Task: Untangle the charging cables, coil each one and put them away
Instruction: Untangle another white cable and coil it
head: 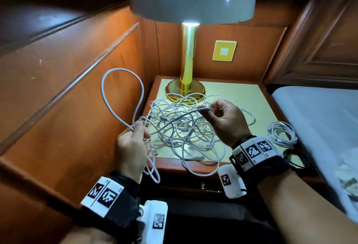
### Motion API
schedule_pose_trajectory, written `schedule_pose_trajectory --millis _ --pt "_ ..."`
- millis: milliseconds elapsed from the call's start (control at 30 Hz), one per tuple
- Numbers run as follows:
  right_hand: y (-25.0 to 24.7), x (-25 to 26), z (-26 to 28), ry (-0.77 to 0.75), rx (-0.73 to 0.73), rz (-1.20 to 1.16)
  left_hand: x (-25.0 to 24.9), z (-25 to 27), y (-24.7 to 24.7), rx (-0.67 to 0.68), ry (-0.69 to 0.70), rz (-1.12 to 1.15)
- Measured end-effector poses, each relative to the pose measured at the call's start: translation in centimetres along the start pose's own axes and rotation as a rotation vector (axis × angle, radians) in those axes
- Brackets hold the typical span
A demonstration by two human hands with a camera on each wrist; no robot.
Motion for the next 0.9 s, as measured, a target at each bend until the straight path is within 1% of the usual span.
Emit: schedule_pose_trajectory --millis 100,200,267,333,400,467,533,600,633,667,767,800,900 --pt "0.2 -0.1 0.2 0.053 0.074 0.092 -0.6 -0.1 -0.4 0.063 -0.036 0.126" --pt "1.0 -0.5 0.7 0.173 0.193 0.077 -1.1 0.4 0.1 0.201 -0.092 0.311" --pt "1.3 -1.0 0.9 0.234 0.206 0.024 -1.4 0.9 0.6 0.268 -0.111 0.436" --pt "1.6 -1.4 0.9 0.262 0.189 -0.044 -1.5 1.1 0.8 0.292 -0.113 0.478" --pt "2.0 -1.7 1.0 0.274 0.174 -0.130 -1.4 0.9 0.7 0.266 -0.027 0.368" --pt "2.2 -1.9 0.8 0.280 0.141 -0.216 -1.4 0.8 0.5 0.196 0.122 0.153" --pt "2.0 -1.9 0.6 0.262 0.103 -0.241 -1.4 0.7 0.4 0.118 0.273 -0.098" --pt "1.6 -1.2 0.3 0.227 0.072 -0.250 -1.3 0.6 0.6 0.100 0.374 -0.312" --pt "1.5 -0.8 0.2 0.210 0.061 -0.268 -1.0 0.5 0.9 0.123 0.368 -0.389" --pt "1.5 -0.4 0.1 0.191 0.056 -0.293 -0.6 0.4 1.1 0.164 0.331 -0.451" --pt "1.6 0.4 -0.1 0.140 0.082 -0.309 0.7 1.2 2.6 0.368 0.169 -0.597" --pt "1.6 0.7 -0.1 0.117 0.091 -0.303 1.0 1.7 3.0 0.430 0.139 -0.640" --pt "1.5 1.3 -0.2 0.029 0.082 -0.282 1.2 3.1 3.9 0.596 0.125 -0.689"
Point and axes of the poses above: each hand's wrist, its own z-axis away from the middle knuckle, its own y-axis out of the palm, x = y × z, the point moved 6 cm from there along -z, towards the middle knuckle, and after that the axes turned 13 degrees about -y, right-handed, at the moved point
